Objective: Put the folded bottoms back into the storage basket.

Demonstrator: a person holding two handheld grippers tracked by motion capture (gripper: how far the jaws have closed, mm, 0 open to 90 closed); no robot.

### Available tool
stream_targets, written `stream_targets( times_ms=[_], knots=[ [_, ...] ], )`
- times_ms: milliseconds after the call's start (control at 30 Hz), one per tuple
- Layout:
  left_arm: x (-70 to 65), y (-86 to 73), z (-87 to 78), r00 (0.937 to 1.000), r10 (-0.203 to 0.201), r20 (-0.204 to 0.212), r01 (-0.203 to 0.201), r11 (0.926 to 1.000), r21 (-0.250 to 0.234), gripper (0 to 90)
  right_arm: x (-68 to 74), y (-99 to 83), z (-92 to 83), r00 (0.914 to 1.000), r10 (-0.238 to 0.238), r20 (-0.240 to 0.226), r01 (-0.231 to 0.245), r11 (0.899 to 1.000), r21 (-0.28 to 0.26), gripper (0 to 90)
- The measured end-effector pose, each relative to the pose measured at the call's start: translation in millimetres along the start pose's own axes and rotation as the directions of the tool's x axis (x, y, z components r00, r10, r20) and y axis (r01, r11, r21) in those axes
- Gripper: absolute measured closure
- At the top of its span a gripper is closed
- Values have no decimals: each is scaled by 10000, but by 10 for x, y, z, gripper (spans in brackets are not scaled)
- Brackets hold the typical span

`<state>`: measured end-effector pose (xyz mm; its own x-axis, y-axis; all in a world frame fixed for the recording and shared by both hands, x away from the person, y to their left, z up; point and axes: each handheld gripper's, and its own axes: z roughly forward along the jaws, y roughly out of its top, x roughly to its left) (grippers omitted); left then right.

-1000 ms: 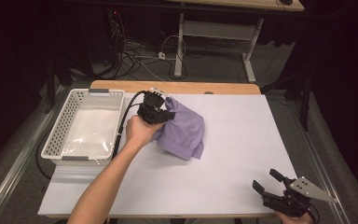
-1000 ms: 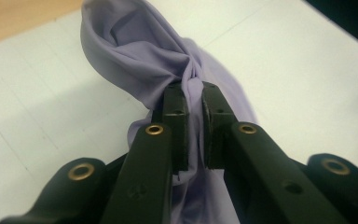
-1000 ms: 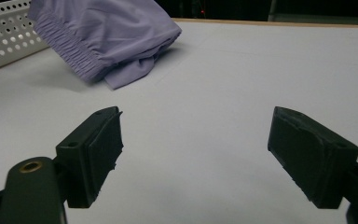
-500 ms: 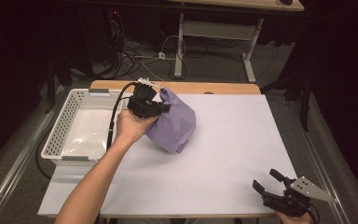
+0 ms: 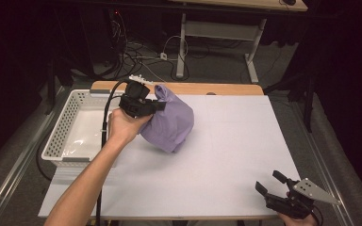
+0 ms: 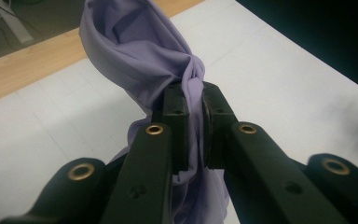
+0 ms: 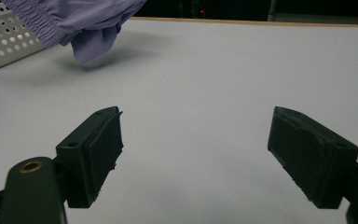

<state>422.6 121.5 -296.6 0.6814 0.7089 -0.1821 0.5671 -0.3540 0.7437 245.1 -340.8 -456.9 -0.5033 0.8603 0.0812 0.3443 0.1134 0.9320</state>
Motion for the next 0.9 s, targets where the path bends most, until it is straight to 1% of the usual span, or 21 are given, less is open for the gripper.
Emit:
stream_targets(
  times_ms=[133, 300, 367, 467, 667, 900],
  knots=[
    [10, -16, -56, 10000, 3, 82, -4, 10000, 48, 807, 2, 0, -4, 10000, -4, 3, 4, 10000, 3, 182],
    [53, -42, -151, 9998, -111, 173, 113, 9999, -69, 807, 1, 1, -2, 10000, -3, -6, 3, 10000, 5, 182],
    [69, -52, -195, 9997, -208, 161, 211, 9996, -204, 807, 2, 1, -3, 10000, 35, 0, -35, 10000, 4, 182],
    [109, -55, -272, 9986, -440, 286, 449, 9985, -304, 806, -2, 1, -4, 10000, 19, 0, -19, 10000, 2, 182],
    [144, -70, -410, 9989, -478, 6, 478, 9984, -315, 807, 2, 0, -3, 10000, 2, 31, -2, 10000, 8, 182],
    [213, -108, -611, 9983, -569, -140, 561, 9971, -506, 807, -1, -1, -5, 10000, 20, 87, -20, 10000, 23, 182]
  ],
)
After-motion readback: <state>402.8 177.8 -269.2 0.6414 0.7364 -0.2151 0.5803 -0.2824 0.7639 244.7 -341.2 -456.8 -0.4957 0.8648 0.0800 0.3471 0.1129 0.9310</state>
